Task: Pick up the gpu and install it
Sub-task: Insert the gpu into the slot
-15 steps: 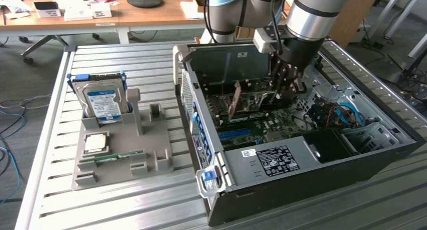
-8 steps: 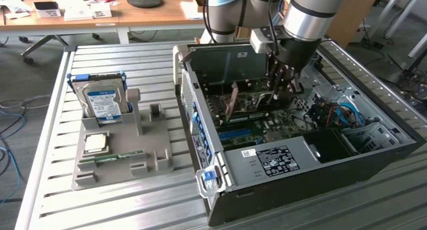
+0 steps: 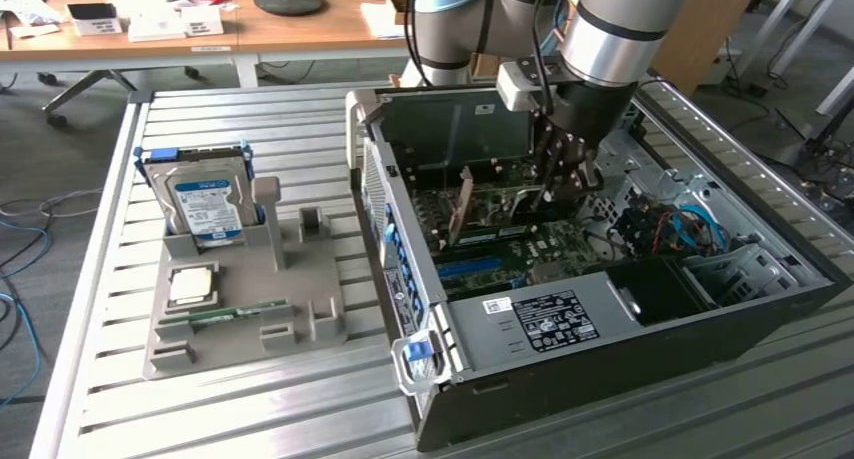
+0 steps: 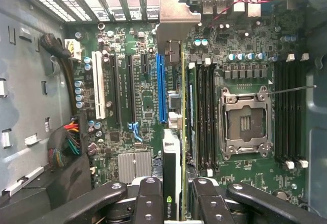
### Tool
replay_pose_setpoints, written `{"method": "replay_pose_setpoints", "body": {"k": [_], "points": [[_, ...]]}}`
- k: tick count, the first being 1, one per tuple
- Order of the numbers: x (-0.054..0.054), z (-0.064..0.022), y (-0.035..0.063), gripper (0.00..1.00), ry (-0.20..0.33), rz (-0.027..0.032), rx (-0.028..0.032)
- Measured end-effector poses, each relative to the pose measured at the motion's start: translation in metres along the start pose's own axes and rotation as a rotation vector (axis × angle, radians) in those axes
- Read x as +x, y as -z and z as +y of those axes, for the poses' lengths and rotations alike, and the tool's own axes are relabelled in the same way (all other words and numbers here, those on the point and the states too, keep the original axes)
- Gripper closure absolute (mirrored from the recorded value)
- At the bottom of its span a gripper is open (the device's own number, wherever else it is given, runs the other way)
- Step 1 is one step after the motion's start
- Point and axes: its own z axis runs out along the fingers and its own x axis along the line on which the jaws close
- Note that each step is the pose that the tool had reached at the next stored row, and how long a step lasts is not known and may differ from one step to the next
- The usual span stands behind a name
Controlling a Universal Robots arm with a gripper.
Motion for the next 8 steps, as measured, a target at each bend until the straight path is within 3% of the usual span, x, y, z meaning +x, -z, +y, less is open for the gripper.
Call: {"method": "replay_pose_setpoints", "body": {"k": [8], "points": [[0.0005, 0.0021, -0.0060, 0.73, 0.000, -0.0002, 0.0000]]}}
